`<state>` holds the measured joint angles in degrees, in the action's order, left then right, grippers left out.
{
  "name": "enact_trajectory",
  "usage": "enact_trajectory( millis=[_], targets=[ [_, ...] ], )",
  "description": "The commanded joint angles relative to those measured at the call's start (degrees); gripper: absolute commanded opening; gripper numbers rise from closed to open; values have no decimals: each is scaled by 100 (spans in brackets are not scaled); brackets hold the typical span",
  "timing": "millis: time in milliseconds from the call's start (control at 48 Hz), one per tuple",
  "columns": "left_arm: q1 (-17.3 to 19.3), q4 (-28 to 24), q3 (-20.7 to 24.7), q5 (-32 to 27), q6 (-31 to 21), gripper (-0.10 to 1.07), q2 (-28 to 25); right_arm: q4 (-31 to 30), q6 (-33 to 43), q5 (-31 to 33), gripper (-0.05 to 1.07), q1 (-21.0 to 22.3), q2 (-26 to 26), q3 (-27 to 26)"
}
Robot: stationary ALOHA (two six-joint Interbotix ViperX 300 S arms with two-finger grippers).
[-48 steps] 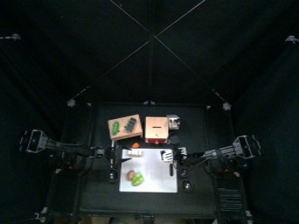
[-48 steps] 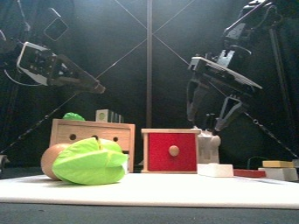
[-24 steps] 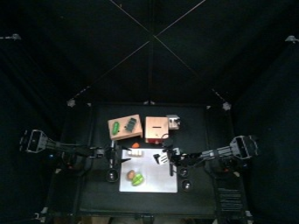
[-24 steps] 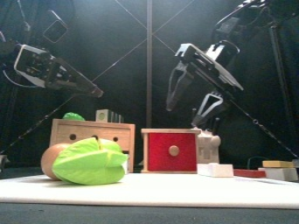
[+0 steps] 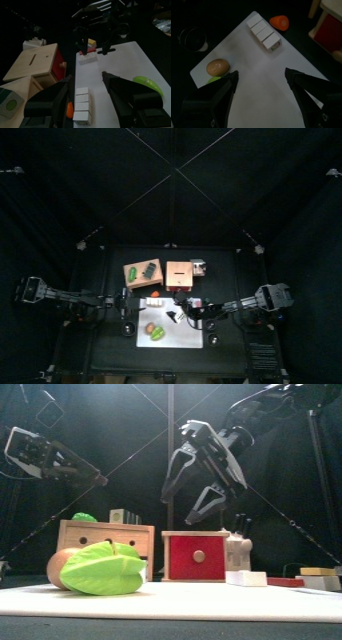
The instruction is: Reorient starfruit
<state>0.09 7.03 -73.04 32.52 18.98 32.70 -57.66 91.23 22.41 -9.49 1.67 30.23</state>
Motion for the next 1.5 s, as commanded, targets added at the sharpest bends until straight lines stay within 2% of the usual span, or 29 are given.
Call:
enact_trajectory(
  millis=[0, 229, 417, 562, 958, 1208, 1479],
  targets=[
    [-9, 26, 18, 18, -9, 87, 26, -88, -369, -35, 102, -167, 44, -193],
    [0, 26, 0, 18, 0, 87, 26, -79, -1784, 9, 102, -598, 501, -800],
    [0, 26, -9, 18, 0, 87, 26, 158, -2760, 149, 102, -721, 773, -1195],
    [-9, 26, -18, 18, 0, 87, 26, 932, -3586, 149, 102, -738, 1151, -1450],
    [18, 26, -35, 18, -9, 87, 26, 2443, -5599, 176, 102, -633, 1485, -1898],
    [18, 26, -53, 18, 0, 87, 26, 2900, -6434, 176, 102, -492, 1784, -2153],
    [18, 26, -53, 18, -9, 87, 26, 2909, -6486, 114, 102, -422, 1969, -2276]
  ],
)
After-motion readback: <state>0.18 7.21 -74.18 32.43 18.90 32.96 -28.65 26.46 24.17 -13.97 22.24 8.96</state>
